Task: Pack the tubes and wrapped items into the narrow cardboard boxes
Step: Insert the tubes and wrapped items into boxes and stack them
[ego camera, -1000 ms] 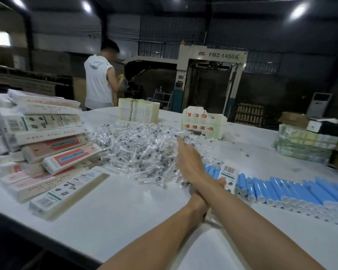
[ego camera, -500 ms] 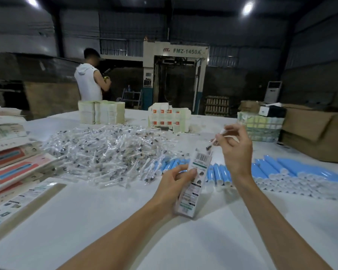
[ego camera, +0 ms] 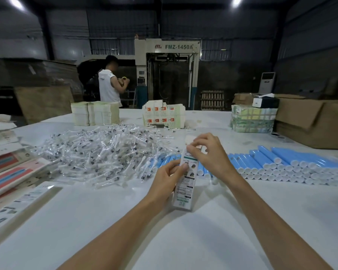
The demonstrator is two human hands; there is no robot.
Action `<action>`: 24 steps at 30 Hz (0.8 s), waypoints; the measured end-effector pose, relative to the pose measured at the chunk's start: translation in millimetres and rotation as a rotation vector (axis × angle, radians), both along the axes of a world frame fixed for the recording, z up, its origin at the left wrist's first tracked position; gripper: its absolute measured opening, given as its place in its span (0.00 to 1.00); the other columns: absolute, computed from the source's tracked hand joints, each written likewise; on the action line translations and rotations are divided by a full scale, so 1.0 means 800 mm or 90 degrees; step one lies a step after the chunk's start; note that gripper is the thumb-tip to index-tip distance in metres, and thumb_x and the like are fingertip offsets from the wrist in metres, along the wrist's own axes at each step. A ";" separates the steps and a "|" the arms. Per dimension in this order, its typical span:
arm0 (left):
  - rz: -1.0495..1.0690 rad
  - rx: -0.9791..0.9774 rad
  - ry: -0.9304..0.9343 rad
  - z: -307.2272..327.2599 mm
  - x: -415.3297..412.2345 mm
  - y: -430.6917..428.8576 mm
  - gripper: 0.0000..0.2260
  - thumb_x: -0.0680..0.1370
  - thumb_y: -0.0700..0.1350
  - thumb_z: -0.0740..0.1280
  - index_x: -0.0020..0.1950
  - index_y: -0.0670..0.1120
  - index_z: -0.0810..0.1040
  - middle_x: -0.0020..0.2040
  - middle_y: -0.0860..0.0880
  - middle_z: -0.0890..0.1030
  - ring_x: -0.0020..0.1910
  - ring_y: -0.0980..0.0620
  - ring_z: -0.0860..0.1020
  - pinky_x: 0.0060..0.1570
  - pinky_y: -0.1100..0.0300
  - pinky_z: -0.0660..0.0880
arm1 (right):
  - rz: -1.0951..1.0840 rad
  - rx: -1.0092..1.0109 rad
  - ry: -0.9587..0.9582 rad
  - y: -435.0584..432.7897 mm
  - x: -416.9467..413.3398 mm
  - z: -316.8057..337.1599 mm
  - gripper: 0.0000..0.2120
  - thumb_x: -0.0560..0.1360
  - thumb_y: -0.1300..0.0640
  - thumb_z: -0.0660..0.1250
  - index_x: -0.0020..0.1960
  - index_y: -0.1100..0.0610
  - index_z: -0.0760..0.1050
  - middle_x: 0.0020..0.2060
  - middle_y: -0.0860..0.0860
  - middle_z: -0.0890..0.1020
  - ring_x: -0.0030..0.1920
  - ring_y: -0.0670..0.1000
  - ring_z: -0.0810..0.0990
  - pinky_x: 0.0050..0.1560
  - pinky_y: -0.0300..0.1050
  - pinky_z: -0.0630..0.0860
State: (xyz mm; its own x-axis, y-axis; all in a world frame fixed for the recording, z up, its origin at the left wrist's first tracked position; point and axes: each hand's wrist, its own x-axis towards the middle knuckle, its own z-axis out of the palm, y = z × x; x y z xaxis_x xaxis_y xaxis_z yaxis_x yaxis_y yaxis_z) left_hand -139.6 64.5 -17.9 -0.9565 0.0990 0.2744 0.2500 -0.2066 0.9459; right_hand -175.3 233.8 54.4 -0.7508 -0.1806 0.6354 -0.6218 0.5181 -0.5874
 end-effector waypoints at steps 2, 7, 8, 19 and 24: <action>0.006 0.018 -0.020 0.001 -0.001 -0.002 0.15 0.81 0.55 0.74 0.67 0.54 0.81 0.57 0.44 0.89 0.55 0.44 0.88 0.45 0.55 0.83 | -0.023 -0.054 0.032 0.000 0.004 -0.005 0.07 0.81 0.52 0.71 0.57 0.52 0.83 0.58 0.46 0.76 0.62 0.46 0.73 0.63 0.41 0.71; -0.013 0.068 -0.004 0.001 -0.001 -0.008 0.20 0.83 0.54 0.73 0.71 0.65 0.70 0.60 0.43 0.88 0.55 0.42 0.87 0.47 0.49 0.83 | 0.060 -0.143 -0.073 0.013 0.009 -0.016 0.18 0.80 0.49 0.72 0.67 0.45 0.73 0.57 0.45 0.80 0.57 0.45 0.80 0.54 0.38 0.77; -0.022 0.075 0.008 0.002 -0.001 -0.009 0.22 0.82 0.53 0.74 0.72 0.67 0.69 0.61 0.43 0.87 0.56 0.42 0.87 0.50 0.46 0.84 | 0.097 -0.126 -0.080 0.013 0.011 -0.023 0.20 0.80 0.50 0.73 0.69 0.44 0.72 0.57 0.45 0.82 0.57 0.45 0.82 0.54 0.38 0.78; -0.094 -0.030 0.069 0.007 0.002 -0.013 0.31 0.83 0.52 0.74 0.79 0.73 0.64 0.66 0.45 0.85 0.64 0.41 0.84 0.60 0.41 0.83 | 0.247 -0.239 -0.161 0.022 0.021 -0.044 0.19 0.79 0.64 0.73 0.65 0.48 0.78 0.55 0.46 0.84 0.56 0.50 0.84 0.54 0.45 0.82; -0.083 -0.056 0.061 0.011 0.001 -0.022 0.27 0.81 0.48 0.76 0.76 0.64 0.71 0.62 0.41 0.87 0.57 0.40 0.87 0.49 0.49 0.84 | 0.292 -0.190 -0.189 0.028 0.030 -0.040 0.14 0.81 0.64 0.70 0.65 0.59 0.76 0.56 0.53 0.85 0.55 0.51 0.83 0.58 0.44 0.80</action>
State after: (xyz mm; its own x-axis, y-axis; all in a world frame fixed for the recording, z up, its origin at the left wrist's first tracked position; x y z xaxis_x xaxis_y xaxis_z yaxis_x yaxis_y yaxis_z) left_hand -138.7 46.9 -8.7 -0.9036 0.2488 0.3487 0.3166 -0.1606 0.9349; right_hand -151.6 256.5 22.2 -0.7913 -0.3736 0.4840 -0.5295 0.0228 -0.8480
